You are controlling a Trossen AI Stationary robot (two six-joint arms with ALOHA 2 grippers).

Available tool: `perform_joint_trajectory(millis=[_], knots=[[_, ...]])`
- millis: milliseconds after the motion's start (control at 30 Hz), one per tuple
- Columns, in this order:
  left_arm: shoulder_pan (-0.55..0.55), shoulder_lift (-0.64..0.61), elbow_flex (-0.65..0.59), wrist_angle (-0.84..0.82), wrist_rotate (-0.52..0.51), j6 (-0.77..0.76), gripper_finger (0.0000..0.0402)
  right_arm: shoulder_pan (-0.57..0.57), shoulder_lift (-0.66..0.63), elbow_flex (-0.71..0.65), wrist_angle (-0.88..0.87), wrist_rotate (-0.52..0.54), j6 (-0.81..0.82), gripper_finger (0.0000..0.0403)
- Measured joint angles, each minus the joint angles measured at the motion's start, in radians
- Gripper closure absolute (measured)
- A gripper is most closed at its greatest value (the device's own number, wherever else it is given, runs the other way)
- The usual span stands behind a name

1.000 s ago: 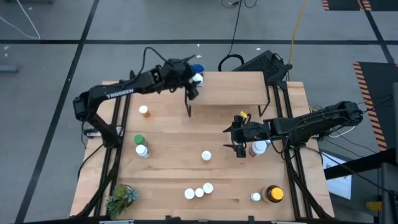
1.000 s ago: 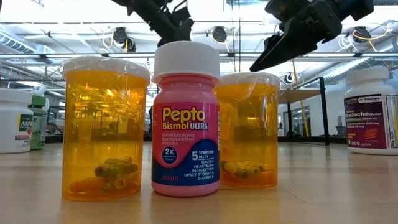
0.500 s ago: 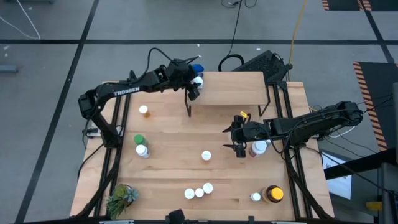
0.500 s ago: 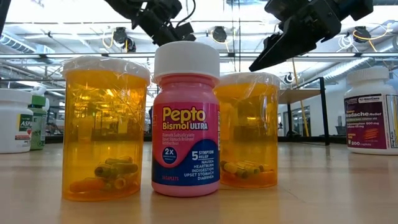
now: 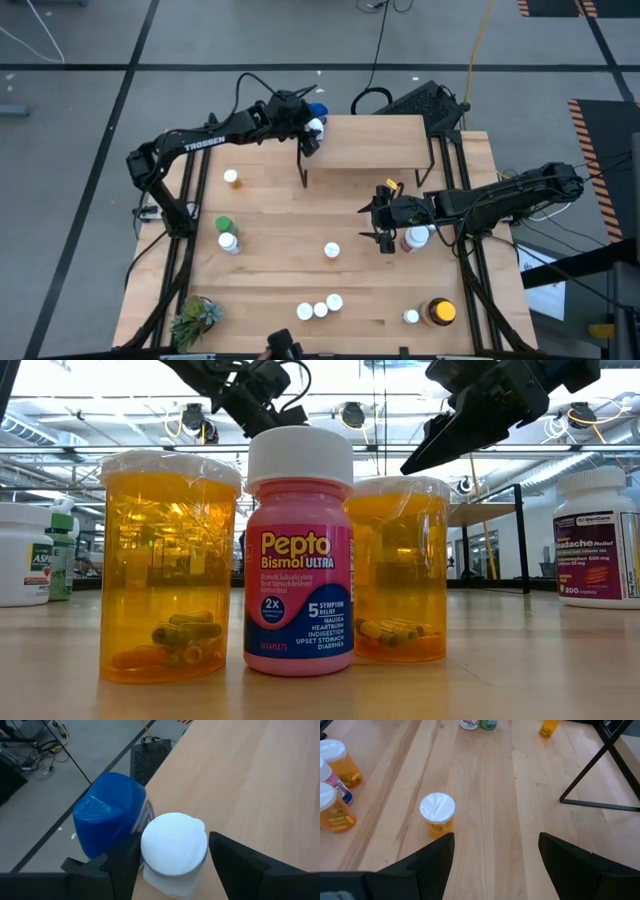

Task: Pick and place medicine bottles onto shelf by color
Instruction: Put the white bottle on the shelf

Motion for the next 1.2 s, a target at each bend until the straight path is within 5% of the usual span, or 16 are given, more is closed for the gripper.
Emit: perform_joint_trajectory(millis=[333,633,933,1200], knots=[[-0.029,-0.037,0.009,-0.024,-0.003,0.029,0.0109,0.0,0.0,0.0,0.0,0.0,-0.001,0.0117],[-0.23,-0.164,0.011,-0.123,0.0,0.114,0.0096,0.0,0.0,0.0,0.008,0.004,0.028,0.0117],[-0.47,-0.157,-0.15,-0.018,0.231,0.053,0.0096,0.006,0.0,0.0,0.021,0.041,0.082,0.0117],[-0.686,-0.158,-0.263,-0.034,-0.002,-0.065,0.0096,0.021,0.004,0.0,0.08,0.057,0.16,0.0117]])
